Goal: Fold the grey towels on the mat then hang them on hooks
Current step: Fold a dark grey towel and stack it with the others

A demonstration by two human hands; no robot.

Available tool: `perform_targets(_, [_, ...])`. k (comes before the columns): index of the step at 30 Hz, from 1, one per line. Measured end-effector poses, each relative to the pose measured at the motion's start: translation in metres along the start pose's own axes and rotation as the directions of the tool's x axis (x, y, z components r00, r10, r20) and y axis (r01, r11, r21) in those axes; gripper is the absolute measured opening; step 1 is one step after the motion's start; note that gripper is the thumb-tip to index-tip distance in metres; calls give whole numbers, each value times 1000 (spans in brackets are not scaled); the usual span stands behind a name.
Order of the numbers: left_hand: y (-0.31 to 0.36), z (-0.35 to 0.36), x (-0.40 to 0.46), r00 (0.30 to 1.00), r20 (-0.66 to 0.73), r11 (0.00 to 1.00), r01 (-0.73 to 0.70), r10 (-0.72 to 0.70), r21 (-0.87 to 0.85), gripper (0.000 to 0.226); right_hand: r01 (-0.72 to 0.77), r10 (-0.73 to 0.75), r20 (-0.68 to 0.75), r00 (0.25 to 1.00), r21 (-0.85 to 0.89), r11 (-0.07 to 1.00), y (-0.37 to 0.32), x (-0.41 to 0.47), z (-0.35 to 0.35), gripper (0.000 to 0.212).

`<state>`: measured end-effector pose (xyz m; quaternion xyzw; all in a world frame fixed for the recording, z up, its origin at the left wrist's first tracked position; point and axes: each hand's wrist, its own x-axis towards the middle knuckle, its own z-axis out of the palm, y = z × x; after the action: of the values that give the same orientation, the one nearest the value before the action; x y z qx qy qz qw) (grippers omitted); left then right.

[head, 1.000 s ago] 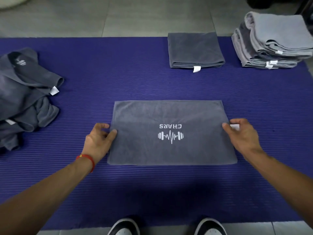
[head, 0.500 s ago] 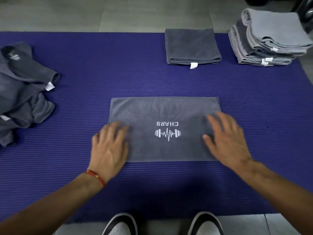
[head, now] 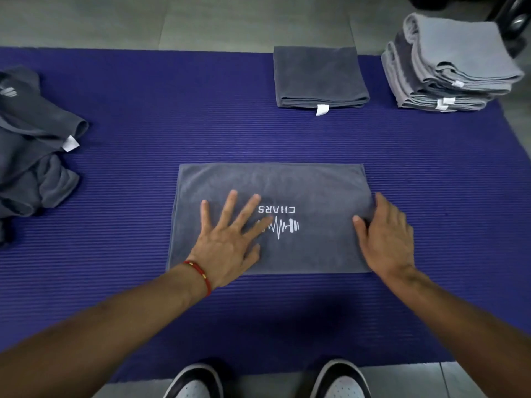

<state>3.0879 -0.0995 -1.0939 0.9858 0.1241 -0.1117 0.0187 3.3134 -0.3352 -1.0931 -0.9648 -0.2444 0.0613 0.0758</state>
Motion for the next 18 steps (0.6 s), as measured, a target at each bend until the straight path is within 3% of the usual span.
perform_targets(3, [14,8,4,994,12,994,-105,106,-40,60,-120,120,-1,993,-53,991,-3,13,-4,59])
perform_targets(8, [16,12,5,995,58,995,-78,81,-55,57,-319,298,300,906,21,948,-9,49,-17,50])
perform_targets(10, [17,6,5,992,96,995,-82,86,-50,57,-331,280,366,887,84,940,-9,57,-20,40])
perform_targets(14, [17,1,6,982,174,996,-71,81,-58,58,-308,204,350,914,273,911,-14,54,-28,32])
perform_targets(18, [15,-5,8,970,219,994,-90,101,-60,60,-479,124,564,816,541,691,-11,50,-53,20])
